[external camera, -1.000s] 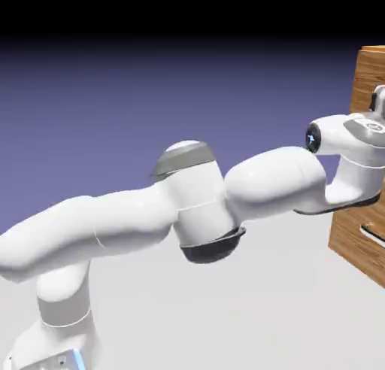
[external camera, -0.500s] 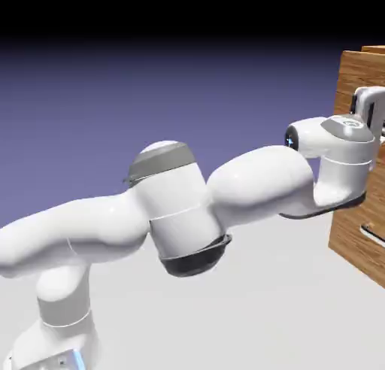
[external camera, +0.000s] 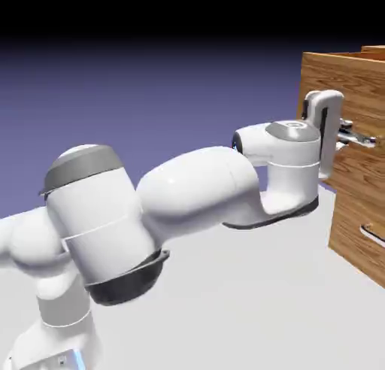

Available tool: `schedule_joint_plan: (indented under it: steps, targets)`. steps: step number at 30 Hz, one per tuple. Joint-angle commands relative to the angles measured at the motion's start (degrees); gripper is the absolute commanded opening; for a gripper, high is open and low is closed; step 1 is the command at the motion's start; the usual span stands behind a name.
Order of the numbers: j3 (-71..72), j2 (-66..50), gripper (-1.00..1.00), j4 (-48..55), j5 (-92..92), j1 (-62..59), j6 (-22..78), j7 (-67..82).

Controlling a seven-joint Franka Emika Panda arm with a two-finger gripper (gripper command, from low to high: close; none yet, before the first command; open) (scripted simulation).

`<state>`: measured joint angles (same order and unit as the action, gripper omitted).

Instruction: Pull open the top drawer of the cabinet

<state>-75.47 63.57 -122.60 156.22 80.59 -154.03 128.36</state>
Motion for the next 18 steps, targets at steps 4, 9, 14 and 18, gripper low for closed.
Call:
schedule_joint_plan:
  steps: [4,9,14,18]
  targets:
    - [3.16,-3.72,-1.0,-4.68,1.87,-6.91,-1.16,-6.66]
    - [3.7,-11.93,-1.0,-3.37,6.81,-9.41,-3.88,-19.11]
    - [2.25,-13.1,-1.0,1.26,9.09,-5.2,-3.88,-21.21]
    - [1.62,-6.09,-1.0,1.57,5.95,-1.7,-1.25,-11.24]
